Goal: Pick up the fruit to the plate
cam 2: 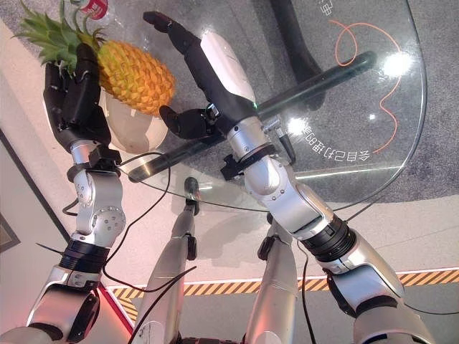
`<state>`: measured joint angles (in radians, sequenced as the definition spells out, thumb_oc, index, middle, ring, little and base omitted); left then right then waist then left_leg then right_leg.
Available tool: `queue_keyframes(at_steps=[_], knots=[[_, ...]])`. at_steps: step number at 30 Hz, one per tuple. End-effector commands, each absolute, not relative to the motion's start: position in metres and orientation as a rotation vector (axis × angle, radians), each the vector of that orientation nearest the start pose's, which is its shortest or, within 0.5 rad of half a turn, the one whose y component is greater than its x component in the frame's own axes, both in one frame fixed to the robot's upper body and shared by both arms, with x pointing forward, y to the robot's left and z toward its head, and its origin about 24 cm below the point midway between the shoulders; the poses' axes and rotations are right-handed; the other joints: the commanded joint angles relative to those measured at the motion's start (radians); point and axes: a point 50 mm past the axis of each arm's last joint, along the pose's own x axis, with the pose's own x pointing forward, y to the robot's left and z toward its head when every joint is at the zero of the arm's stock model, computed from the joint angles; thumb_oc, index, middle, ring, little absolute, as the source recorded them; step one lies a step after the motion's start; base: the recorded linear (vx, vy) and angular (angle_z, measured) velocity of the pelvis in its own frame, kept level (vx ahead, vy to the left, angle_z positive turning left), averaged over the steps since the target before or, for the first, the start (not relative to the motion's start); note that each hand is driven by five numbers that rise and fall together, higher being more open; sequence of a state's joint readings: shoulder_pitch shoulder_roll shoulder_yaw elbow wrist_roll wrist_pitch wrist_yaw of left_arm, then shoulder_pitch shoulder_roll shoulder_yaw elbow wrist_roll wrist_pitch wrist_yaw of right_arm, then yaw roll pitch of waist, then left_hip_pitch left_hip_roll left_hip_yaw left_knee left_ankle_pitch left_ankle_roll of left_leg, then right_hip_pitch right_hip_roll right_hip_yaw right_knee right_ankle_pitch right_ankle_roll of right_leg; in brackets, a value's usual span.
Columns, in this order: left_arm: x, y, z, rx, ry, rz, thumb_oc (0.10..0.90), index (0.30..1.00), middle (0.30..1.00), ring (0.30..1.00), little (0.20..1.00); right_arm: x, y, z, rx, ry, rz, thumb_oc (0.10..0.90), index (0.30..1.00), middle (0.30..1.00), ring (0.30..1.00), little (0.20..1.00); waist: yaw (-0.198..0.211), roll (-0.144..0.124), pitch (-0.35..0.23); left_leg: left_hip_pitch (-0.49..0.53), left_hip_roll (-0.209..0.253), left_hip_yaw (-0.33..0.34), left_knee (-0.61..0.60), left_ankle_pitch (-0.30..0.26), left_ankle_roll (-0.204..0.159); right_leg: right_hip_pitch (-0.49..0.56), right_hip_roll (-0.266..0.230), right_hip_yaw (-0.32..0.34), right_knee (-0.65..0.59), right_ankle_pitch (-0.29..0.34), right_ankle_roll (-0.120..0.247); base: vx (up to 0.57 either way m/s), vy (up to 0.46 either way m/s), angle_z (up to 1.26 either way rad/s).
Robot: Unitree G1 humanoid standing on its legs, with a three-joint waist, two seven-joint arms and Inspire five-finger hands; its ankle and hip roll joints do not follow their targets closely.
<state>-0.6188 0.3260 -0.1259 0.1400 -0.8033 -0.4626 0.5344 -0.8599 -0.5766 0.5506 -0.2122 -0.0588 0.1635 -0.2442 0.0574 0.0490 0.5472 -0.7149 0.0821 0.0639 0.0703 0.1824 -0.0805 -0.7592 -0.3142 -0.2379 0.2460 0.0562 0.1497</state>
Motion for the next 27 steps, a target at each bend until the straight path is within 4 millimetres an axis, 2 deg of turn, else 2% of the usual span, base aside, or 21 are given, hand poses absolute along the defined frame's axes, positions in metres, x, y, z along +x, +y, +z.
queue_keyframes(at_steps=[1, 8, 14, 20, 22, 23, 27], knots=[[0.299, 0.195, 0.275, -0.713, -1.061, 0.256, 0.100, 0.300, 0.300, 0.300, 0.200, 0.260, -0.053, 0.313, -0.586, -1.162, 0.275, 0.800, 0.900, 0.900, 0.900, 0.900, 0.019, -0.001, -0.027, 0.020, 0.064, -0.019, 0.022, -0.020, -0.053, 0.042, -0.034, 0.031, -0.065, 0.089, 0.068, 0.00, 0.000, 0.00], [0.298, 0.201, 0.272, -0.683, -1.076, 0.343, 0.100, 0.300, 0.300, 0.300, 0.200, 0.263, -0.058, 0.312, -0.540, -1.155, 0.222, 0.800, 0.900, 0.900, 0.900, 0.900, 0.018, -0.006, -0.027, 0.024, 0.068, -0.017, 0.016, -0.017, -0.056, 0.047, -0.031, 0.031, -0.065, 0.086, 0.068, 0.00, 0.000, 0.00], [0.297, 0.210, 0.269, -0.647, -1.115, 0.435, 0.100, 0.300, 0.300, 0.300, 0.200, 0.278, -0.078, 0.301, -0.461, -1.067, 0.104, 0.800, 0.900, 0.900, 0.900, 0.900, 0.004, -0.015, -0.027, 0.038, 0.077, -0.005, 0.018, -0.025, -0.062, 0.055, -0.026, 0.039, -0.060, 0.076, 0.068, 0.00, 0.005, 0.00], [0.294, 0.221, 0.265, -0.598, -1.150, 0.529, 0.100, 0.300, 0.300, 0.300, 0.200, 0.295, -0.120, 0.279, -0.399, -0.969, -0.116, 0.800, 0.900, 0.900, 0.900, 0.900, -0.022, -0.027, -0.027, 0.032, 0.083, 0.004, 0.026, -0.026, -0.061, 0.044, -0.022, 0.048, -0.054, 0.078, 0.068, 0.00, 0.000, 0.00], [0.294, 0.229, 0.259, -0.578, -1.152, 0.582, 0.100, 0.300, 0.300, 0.300, 0.200, 0.302, -0.142, 0.262, -0.372, -0.910, -0.206, 0.800, 0.900, 0.900, 0.900, 0.900, -0.037, -0.031, -0.027, 0.041, 0.087, 0.009, 0.031, -0.037, -0.062, 0.047, -0.020, 0.054, -0.046, 0.069, 0.070, 0.00, 0.000, 0.00], [0.294, 0.229, 0.260, -0.577, -1.157, 0.585, 0.100, 0.300, 0.300, 0.300, 0.200, 0.302, -0.144, 0.262, -0.370, -0.911, -0.215, 0.800, 0.900, 0.900, 0.900, 0.900, -0.039, -0.031, -0.027, 0.033, 0.086, 0.009, 0.031, -0.030, -0.061, 0.039, -0.020, 0.055, -0.049, 0.077, 0.068, 0.00, 0.000, 0.00], [0.294, 0.242, 0.254, -0.541, -1.165, 0.654, 0.100, 0.300, 0.300, 0.300, 0.200, 0.314, -0.180, 0.236, -0.351, -0.798, -0.374, 0.800, 0.900, 0.900, 0.900, 0.900, -0.053, -0.034, -0.027, 0.051, 0.091, 0.017, 0.033, -0.043, -0.063, 0.049, -0.018, 0.060, -0.046, 0.067, 0.071, 0.01, 0.020, -0.03]])
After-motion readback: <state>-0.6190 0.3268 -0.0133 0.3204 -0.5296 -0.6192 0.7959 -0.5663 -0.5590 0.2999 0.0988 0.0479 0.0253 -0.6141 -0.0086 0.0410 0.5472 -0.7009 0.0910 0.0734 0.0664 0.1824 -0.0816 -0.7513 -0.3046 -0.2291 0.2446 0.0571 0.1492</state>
